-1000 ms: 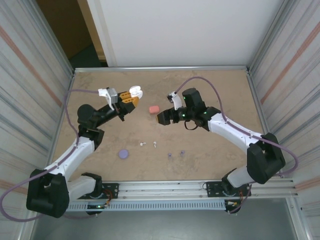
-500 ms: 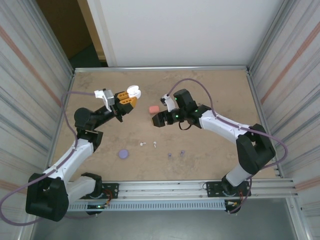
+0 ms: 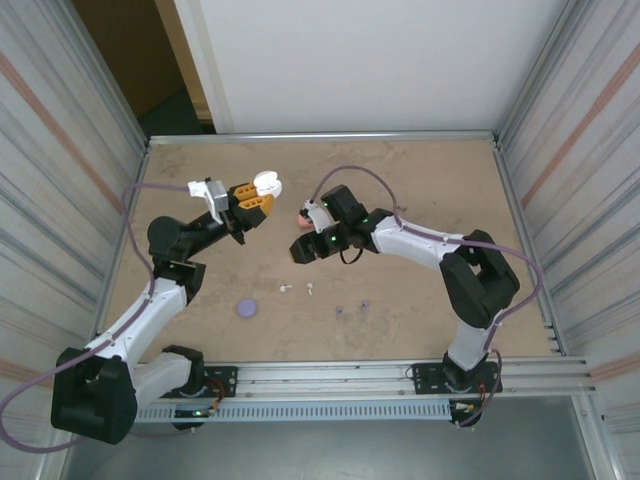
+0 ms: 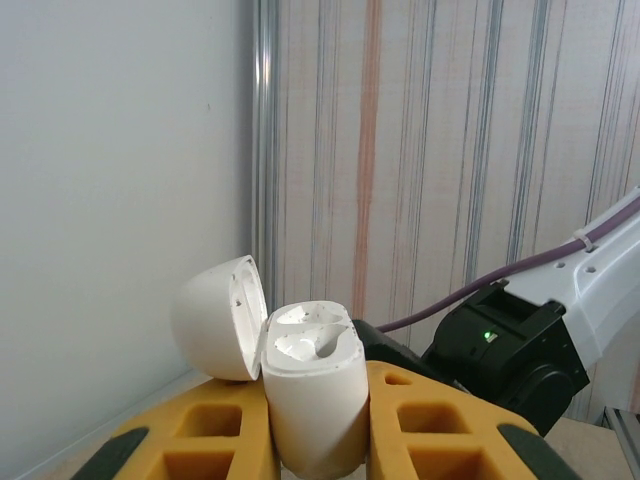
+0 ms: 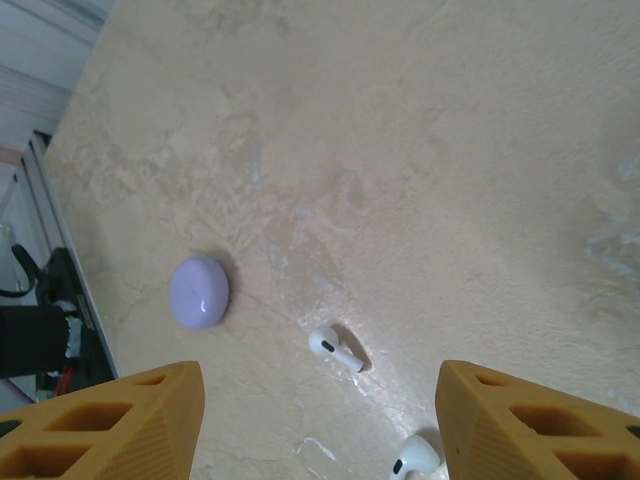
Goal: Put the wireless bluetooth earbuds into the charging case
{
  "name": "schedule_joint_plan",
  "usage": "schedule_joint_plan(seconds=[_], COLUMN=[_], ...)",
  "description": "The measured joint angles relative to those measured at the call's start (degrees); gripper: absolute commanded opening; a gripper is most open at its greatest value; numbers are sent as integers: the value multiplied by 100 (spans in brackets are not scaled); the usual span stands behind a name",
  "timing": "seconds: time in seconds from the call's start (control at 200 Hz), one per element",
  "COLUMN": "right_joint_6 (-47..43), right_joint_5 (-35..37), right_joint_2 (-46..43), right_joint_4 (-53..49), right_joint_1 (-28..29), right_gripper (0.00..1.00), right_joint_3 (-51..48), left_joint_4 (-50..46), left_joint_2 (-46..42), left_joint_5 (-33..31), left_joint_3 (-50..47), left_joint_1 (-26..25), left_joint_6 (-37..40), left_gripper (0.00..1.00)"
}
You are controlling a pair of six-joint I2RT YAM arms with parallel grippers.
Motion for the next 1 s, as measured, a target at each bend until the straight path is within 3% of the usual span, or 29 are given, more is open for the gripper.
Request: schedule_joint_plan(seconds=[0.611,0.997], right_joint_6=[-435,-817], right_joint_5=[46,195], right_joint_2=[929,1469], right_joint_4=[-789,-1486], right_joint_1=[544,748], right_gripper=[49,48], right_joint_3=[817,1458], left_joint_4=[-2,-2], left_joint_2=[0,0], left_joint_5=[0,0], left_joint_3=[0,0], left_joint_1=[0,0], left_joint_6=[-2,-2], left_gripper=[0,0])
